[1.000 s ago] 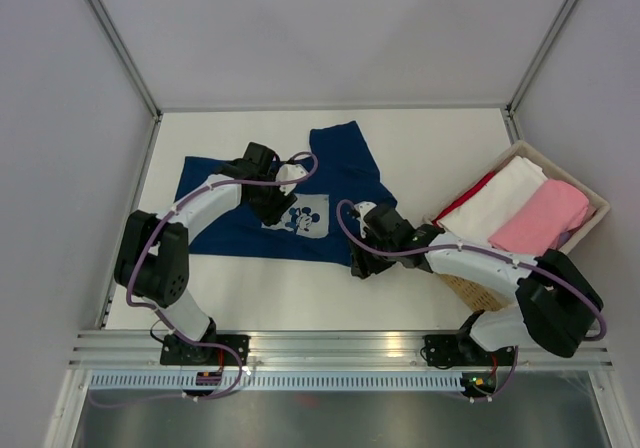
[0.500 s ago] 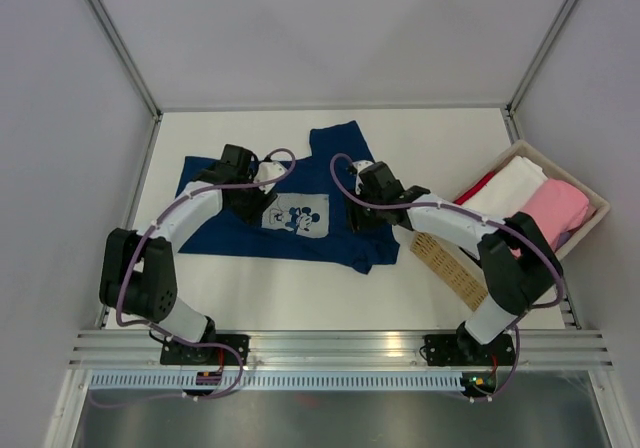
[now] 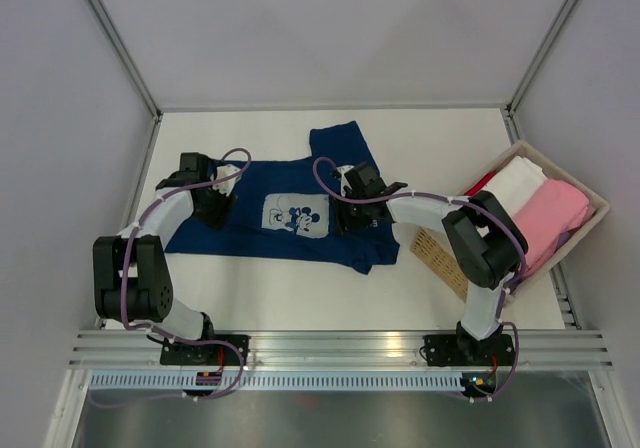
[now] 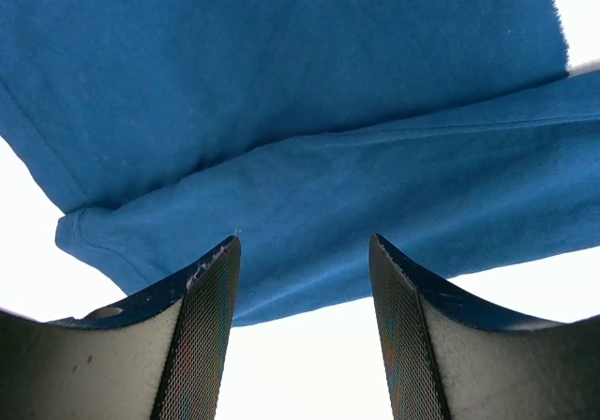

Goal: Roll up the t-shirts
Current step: Fold the tshirt

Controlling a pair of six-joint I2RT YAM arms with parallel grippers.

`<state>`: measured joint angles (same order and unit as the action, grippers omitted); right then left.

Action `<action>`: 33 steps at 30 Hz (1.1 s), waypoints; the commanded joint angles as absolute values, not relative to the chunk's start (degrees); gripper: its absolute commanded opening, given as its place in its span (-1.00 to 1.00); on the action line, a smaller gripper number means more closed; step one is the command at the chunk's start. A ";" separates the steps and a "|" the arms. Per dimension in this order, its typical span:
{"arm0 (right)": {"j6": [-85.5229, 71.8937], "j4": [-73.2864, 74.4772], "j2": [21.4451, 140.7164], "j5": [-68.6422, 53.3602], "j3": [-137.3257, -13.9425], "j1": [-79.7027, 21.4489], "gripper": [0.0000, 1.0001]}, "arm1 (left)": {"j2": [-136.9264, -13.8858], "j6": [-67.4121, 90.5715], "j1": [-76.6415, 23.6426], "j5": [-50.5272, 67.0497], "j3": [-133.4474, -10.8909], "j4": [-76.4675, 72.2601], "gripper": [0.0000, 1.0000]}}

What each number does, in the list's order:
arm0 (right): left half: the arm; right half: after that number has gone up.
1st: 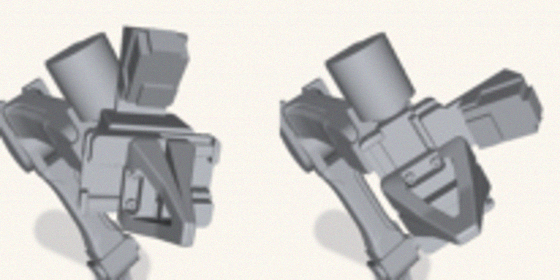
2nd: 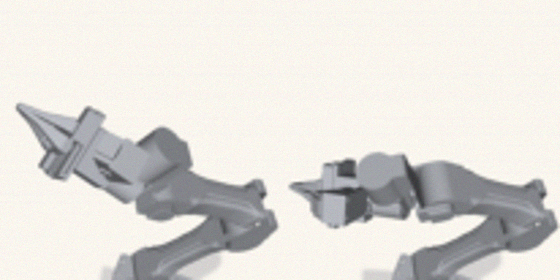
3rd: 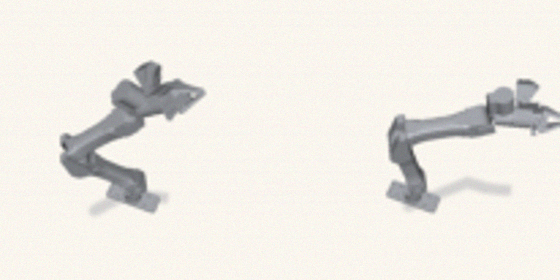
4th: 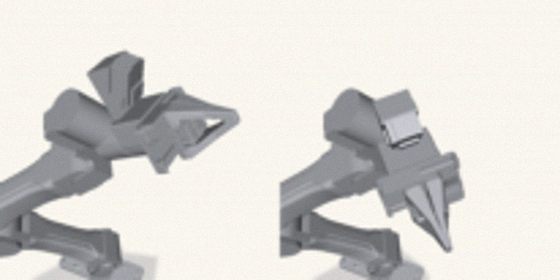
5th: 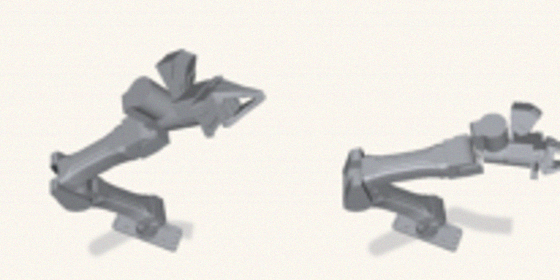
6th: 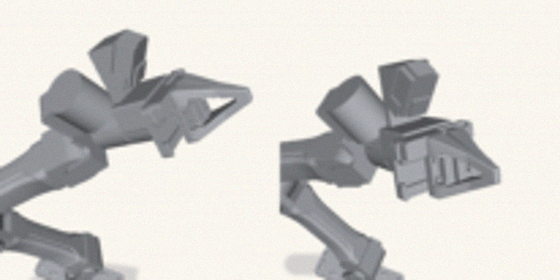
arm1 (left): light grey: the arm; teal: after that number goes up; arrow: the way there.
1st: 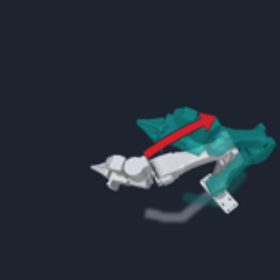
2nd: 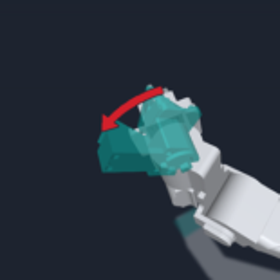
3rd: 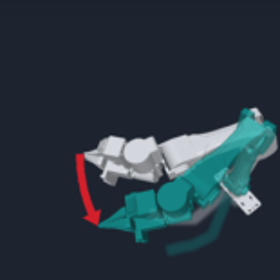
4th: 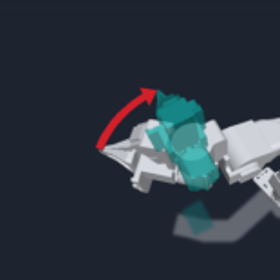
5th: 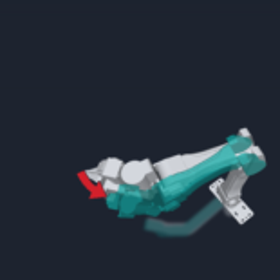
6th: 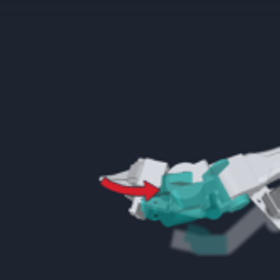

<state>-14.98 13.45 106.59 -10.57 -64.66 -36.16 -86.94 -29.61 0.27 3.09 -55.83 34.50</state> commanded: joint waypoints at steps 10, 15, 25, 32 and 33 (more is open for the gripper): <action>-13.80 12.48 108.81 -11.16 -67.50 -37.53 -0.21 | -85.96 -28.39 1.58 4.92 -55.55 32.78 0.25; -13.80 12.74 108.55 -12.30 -67.59 -37.53 -0.45 | -85.52 -28.48 1.58 5.36 -55.28 32.70 0.24; -12.31 13.80 107.76 -10.47 -69.43 -37.53 -0.99 | -85.61 -28.48 1.58 5.36 -54.76 32.26 0.24; -10.73 16.08 107.84 -5.99 -74.79 -37.62 -0.99 | -85.25 -28.65 1.76 5.01 -54.75 32.08 0.25; -10.03 16.34 108.02 -5.45 -75.40 -37.62 -0.99 | -85.34 -28.57 1.67 5.10 -54.84 31.99 0.24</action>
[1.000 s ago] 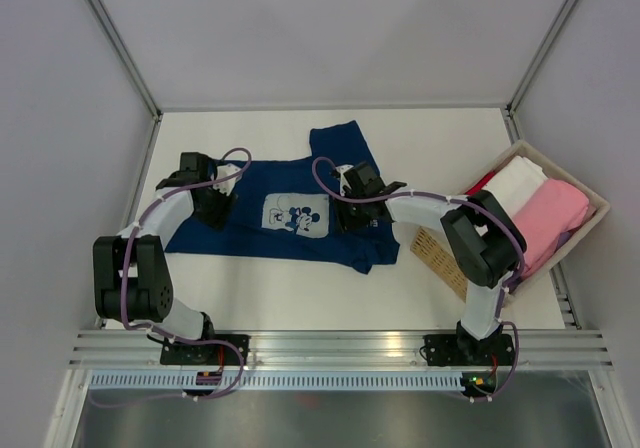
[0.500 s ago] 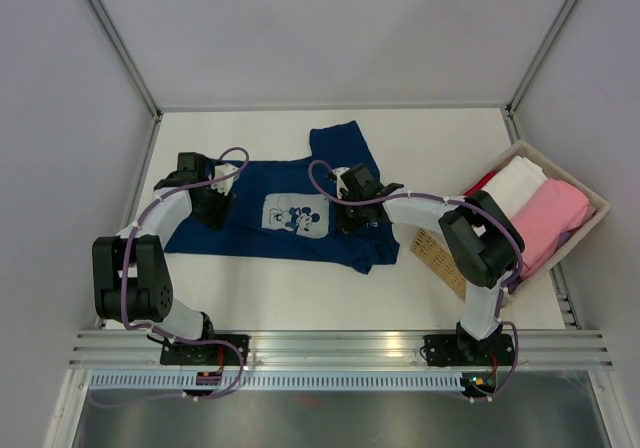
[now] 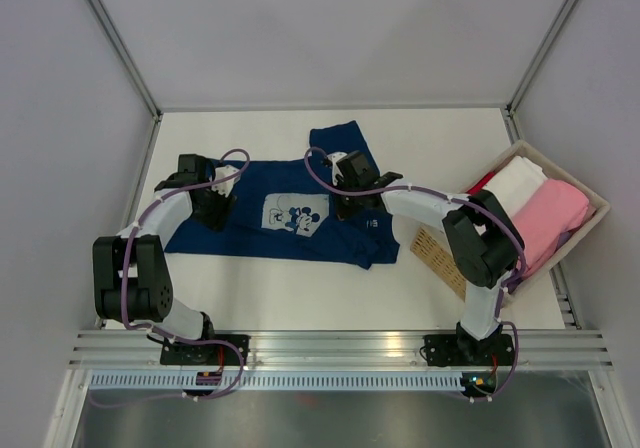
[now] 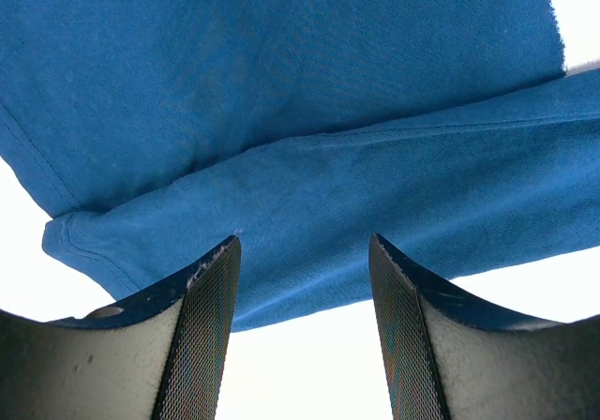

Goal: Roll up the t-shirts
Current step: Fold the tshirt

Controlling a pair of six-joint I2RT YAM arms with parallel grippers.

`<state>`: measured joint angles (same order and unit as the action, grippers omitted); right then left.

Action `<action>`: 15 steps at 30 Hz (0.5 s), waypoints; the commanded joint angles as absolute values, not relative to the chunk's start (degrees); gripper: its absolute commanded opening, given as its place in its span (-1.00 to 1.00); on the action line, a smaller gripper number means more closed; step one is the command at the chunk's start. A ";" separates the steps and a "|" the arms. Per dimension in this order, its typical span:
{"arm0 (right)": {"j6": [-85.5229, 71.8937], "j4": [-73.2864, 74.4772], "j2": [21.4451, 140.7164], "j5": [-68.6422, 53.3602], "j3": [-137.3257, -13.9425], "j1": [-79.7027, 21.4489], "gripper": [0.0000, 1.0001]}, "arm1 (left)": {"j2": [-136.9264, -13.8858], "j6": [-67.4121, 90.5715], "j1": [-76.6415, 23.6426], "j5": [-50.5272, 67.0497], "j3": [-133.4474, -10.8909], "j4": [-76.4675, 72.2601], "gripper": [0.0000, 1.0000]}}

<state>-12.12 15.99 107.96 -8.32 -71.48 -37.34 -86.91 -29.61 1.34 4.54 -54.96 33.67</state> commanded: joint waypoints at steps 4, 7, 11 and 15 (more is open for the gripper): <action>-7.83 17.66 109.94 -1.76 -79.53 -37.62 -0.99 | -85.43 -28.30 1.67 5.80 -55.19 31.91 0.25; -5.98 18.01 112.05 1.30 -82.95 -37.53 -0.99 | -85.69 -28.12 1.67 6.59 -55.37 31.99 0.24; -3.35 17.93 115.22 3.86 -87.71 -37.53 -0.99 | -85.78 -28.12 1.76 6.94 -55.46 31.99 0.25; -0.88 17.84 119.43 6.94 -92.36 -37.62 -0.99 | -85.87 -28.04 1.76 6.86 -55.37 31.91 0.24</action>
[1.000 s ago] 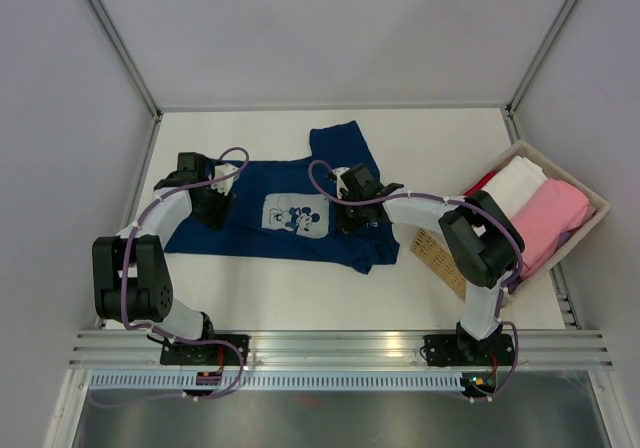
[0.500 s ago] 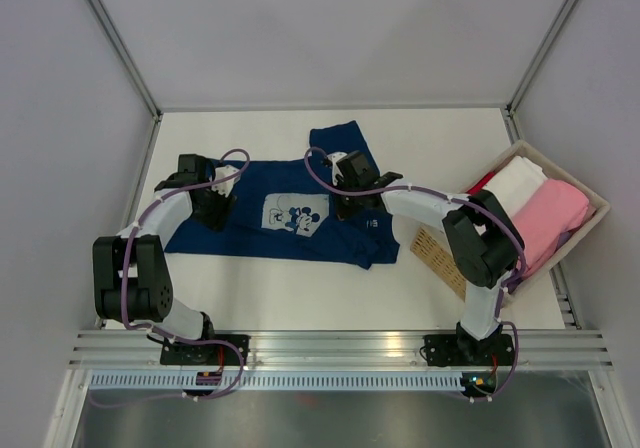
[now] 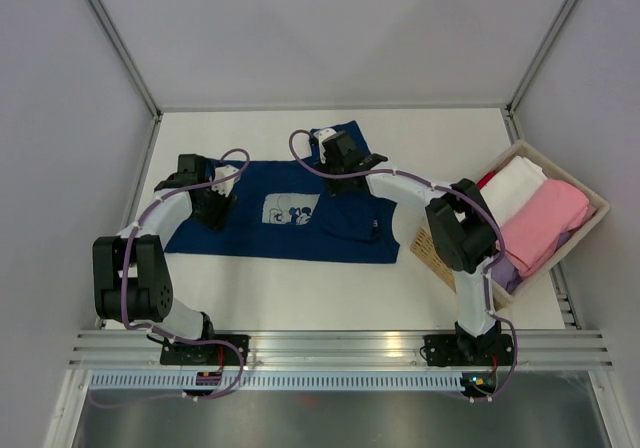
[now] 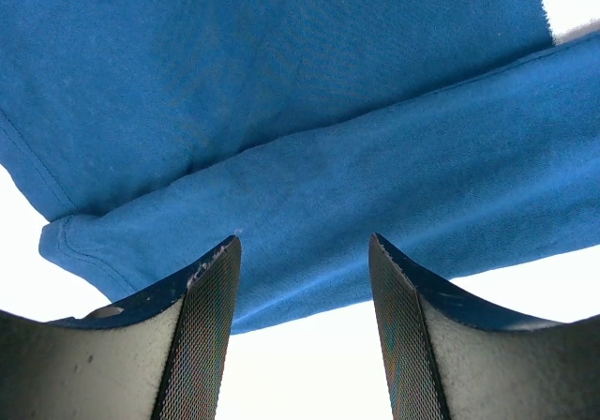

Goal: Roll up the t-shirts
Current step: Fold the tshirt

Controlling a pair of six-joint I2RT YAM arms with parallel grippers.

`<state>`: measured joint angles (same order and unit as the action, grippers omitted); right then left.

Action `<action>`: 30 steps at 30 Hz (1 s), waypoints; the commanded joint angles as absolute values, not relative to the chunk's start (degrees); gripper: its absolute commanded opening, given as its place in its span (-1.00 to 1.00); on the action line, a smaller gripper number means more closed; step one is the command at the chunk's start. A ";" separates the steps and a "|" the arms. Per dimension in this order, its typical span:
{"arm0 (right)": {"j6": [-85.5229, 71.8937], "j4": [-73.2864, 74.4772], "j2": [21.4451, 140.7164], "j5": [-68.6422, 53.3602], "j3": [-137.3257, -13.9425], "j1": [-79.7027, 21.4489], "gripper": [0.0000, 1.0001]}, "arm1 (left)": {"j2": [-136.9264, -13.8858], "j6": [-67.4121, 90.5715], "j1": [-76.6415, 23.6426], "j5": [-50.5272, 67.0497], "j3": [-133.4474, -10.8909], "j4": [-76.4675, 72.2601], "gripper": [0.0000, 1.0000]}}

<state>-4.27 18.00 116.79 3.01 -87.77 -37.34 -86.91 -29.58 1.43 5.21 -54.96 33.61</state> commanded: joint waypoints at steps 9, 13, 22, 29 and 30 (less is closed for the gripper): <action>3.60 18.02 125.59 11.16 -100.02 -39.37 -0.99 | -87.10 -27.77 1.67 7.38 -55.90 31.73 0.25; 4.13 16.79 126.74 11.07 -100.37 -40.17 -0.98 | -87.89 -27.51 1.76 8.17 -56.51 31.82 0.25; -2.97 17.49 121.83 13.37 -98.61 -39.29 0.19 | -89.82 -24.96 -2.63 11.08 -61.94 32.25 0.25; -18.45 17.84 108.65 5.54 -85.80 -30.42 -0.10 | -97.54 -21.80 -15.45 9.14 -74.69 33.13 0.22; -18.98 18.10 108.11 5.54 -82.21 -28.58 -0.15 | -99.04 -20.67 -17.99 9.66 -76.53 33.22 0.21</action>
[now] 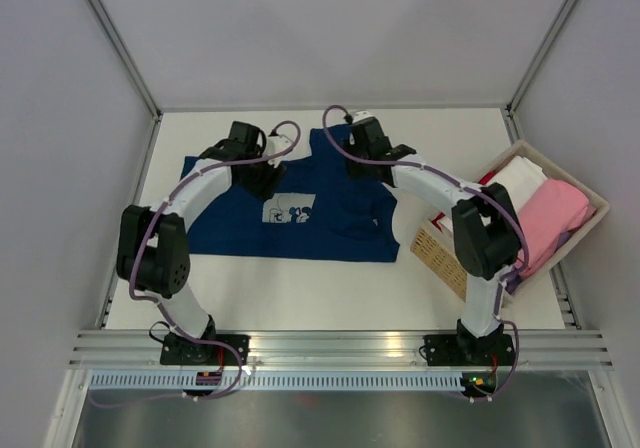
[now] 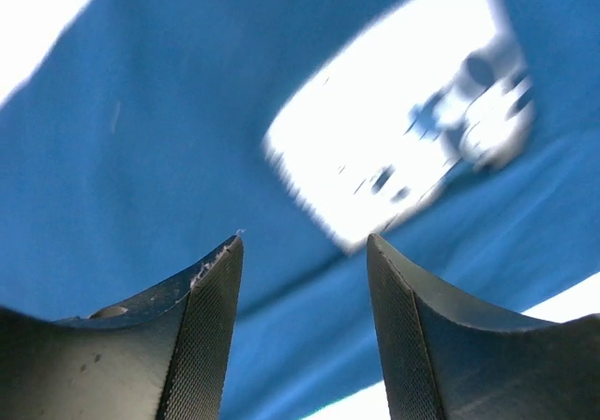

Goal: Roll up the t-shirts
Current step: Fold the tshirt

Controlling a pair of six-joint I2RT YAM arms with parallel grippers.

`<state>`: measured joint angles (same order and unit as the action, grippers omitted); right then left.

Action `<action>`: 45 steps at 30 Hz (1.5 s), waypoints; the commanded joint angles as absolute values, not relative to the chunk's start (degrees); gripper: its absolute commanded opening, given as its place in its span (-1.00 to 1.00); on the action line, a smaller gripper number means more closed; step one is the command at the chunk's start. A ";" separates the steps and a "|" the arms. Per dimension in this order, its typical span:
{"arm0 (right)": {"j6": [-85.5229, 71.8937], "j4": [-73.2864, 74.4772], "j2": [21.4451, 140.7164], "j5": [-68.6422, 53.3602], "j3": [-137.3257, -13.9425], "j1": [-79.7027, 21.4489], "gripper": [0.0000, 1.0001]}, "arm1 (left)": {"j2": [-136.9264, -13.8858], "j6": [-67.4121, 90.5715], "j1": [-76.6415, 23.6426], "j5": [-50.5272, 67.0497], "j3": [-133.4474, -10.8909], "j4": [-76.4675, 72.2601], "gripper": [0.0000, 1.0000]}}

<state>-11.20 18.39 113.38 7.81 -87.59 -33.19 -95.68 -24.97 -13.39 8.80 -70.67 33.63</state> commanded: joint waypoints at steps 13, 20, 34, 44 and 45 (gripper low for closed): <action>-22.15 11.16 109.33 -2.64 -71.98 -21.44 -0.27 | -124.79 -9.49 -27.51 11.69 -102.74 33.22 0.16; -22.50 11.07 110.04 -3.52 -70.93 -21.53 -0.29 | -128.93 -8.88 -27.69 12.92 -104.33 33.31 0.15; -23.82 10.46 112.68 -6.77 -70.84 -21.53 -0.36 | -129.90 -9.32 -28.21 15.91 -104.33 33.31 -0.31; -22.94 10.11 113.12 -8.17 -72.24 -21.53 -0.99 | -127.88 -9.32 -28.30 15.38 -103.54 33.31 -0.95; -22.42 10.46 112.42 -7.74 -72.51 -21.53 -0.99 | -127.18 -9.32 -28.21 15.38 -103.45 33.31 -0.95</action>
